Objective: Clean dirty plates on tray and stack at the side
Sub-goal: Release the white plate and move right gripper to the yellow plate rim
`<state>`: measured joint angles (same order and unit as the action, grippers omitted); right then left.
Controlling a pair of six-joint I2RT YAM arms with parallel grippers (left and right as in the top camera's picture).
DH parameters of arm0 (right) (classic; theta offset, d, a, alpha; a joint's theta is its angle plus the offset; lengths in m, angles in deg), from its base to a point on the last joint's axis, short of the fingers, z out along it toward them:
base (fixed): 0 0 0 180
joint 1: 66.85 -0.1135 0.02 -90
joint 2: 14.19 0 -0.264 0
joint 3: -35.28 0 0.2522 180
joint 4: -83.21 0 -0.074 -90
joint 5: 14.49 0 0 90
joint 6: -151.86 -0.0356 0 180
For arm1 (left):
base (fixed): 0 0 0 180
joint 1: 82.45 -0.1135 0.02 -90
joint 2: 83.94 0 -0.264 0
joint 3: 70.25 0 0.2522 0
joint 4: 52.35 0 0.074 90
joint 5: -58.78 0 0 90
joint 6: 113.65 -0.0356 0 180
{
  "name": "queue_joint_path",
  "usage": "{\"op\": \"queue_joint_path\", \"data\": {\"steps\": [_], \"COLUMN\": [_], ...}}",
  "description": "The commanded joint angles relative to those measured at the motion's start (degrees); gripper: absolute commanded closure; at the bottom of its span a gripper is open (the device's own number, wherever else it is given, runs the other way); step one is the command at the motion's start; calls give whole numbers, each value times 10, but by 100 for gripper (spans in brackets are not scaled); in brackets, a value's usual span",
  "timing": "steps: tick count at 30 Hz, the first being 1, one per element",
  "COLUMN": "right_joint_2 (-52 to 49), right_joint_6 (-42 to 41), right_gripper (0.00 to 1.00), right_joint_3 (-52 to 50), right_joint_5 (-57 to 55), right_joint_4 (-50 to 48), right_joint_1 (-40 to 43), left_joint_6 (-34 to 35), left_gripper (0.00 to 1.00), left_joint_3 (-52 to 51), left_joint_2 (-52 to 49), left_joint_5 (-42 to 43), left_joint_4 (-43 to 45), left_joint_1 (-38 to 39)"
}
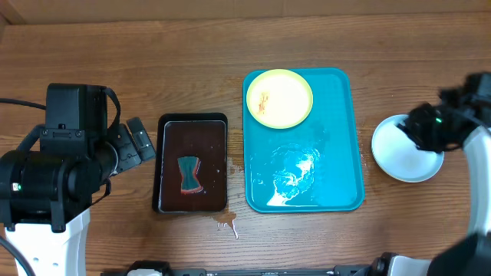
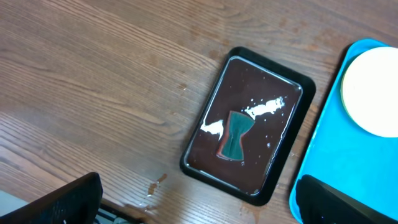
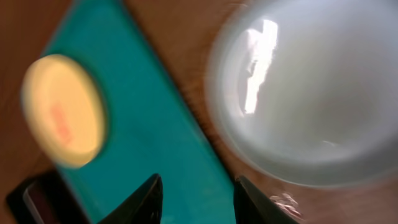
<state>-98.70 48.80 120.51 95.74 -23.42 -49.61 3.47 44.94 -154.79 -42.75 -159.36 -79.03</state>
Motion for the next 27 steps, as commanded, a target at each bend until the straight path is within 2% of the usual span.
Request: {"op": "queue_joint_path", "data": {"steps": [1,4,7,12,20,24,27], "right_joint_2": [35,23,-10,-119,-256,-293,-309], "right_joint_6": [61,61,60,61,59,56,56], "right_gripper": [59,53,51,49,49,50,65], "right_joint_3": [17,15,15,15,15,15,15], "right_joint_5": [54,-19,-124,-191,-202,-199,-200], "right_joint_4": [-42,-105,-159,-265,-382,-393,-392], "right_joint_1": [-93,-180,-249,-307,-305,-308,-310], "left_joint_6": [30,36,35,36,36,36,36], "left_gripper": [0,0,0,0,0,0,0], "left_joint_3": [8,8,8,8,8,8,8], "left_joint_2": [6,5,3,-3,-3,-4,-4], "left_joint_5": [-8,-7,-7,-7,-6,-6,-4], "left_joint_4": [10,17,16,5,5,5,5], "left_joint_1": [3,3,3,3,3,3,3]}}
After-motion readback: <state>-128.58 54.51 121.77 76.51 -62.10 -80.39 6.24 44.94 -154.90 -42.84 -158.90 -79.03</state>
